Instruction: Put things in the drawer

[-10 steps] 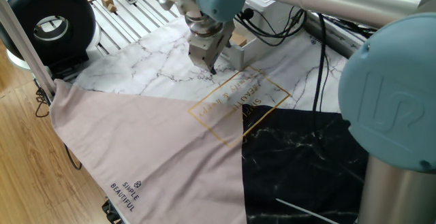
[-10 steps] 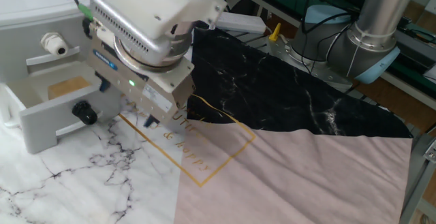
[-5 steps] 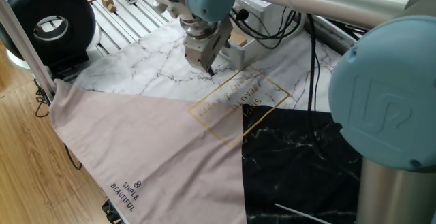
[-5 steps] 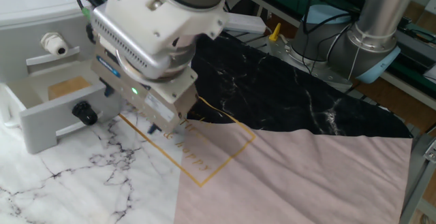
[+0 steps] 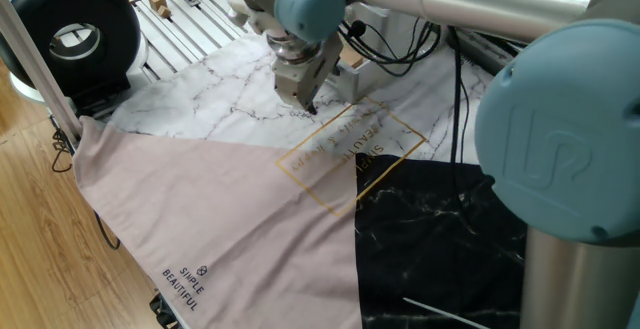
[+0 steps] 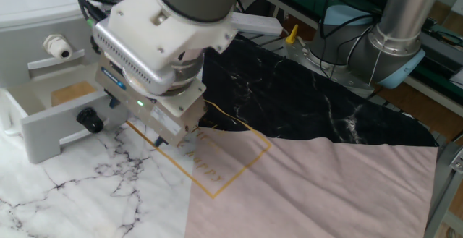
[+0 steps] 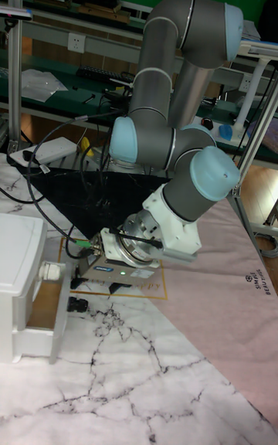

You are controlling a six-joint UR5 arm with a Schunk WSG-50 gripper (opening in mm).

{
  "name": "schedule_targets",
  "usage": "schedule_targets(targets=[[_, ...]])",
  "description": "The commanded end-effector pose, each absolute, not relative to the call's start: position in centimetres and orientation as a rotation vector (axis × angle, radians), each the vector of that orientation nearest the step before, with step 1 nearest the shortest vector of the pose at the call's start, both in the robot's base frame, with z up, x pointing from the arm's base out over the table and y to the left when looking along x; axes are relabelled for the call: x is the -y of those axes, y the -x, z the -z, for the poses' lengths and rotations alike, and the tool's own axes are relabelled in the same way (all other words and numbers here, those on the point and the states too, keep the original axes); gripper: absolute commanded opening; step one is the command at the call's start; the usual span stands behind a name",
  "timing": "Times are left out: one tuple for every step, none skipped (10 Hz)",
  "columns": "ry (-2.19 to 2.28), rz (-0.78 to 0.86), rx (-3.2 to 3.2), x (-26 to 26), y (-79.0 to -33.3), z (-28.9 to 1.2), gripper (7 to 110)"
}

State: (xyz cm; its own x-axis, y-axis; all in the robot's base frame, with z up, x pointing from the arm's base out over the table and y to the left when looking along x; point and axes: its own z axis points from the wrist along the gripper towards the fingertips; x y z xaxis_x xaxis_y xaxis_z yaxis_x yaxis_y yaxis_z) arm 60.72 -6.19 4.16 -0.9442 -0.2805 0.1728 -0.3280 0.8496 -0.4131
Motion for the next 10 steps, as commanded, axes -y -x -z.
schedule_targets(targets=[[-0.56, -0.945, 2.806, 10.4, -61.2, -7.6, 66], [-0.539, -0.958, 2.789, 10.0, -61.0, -8.2, 66], [-0.527, -0.962, 2.793, 9.8, -61.1, -8.0, 66], [-0.48, -0.895, 2.827, 8.8, -60.9, -6.8, 66], [-0.403, -0.718, 2.871, 6.2, -59.9, -5.3, 66], [-0.383, -0.609, 2.895, 5.0, -59.7, -4.5, 66], [-0.386, -0.53, 2.923, 4.3, -59.9, -3.8, 66], [-0.42, -0.512, 2.951, 3.7, -60.7, -3.9, 66], [-0.45, -0.501, 2.986, 2.3, -62.1, -4.5, 66], [-0.452, -0.414, 3.039, -0.5, -63.1, -4.2, 66]])
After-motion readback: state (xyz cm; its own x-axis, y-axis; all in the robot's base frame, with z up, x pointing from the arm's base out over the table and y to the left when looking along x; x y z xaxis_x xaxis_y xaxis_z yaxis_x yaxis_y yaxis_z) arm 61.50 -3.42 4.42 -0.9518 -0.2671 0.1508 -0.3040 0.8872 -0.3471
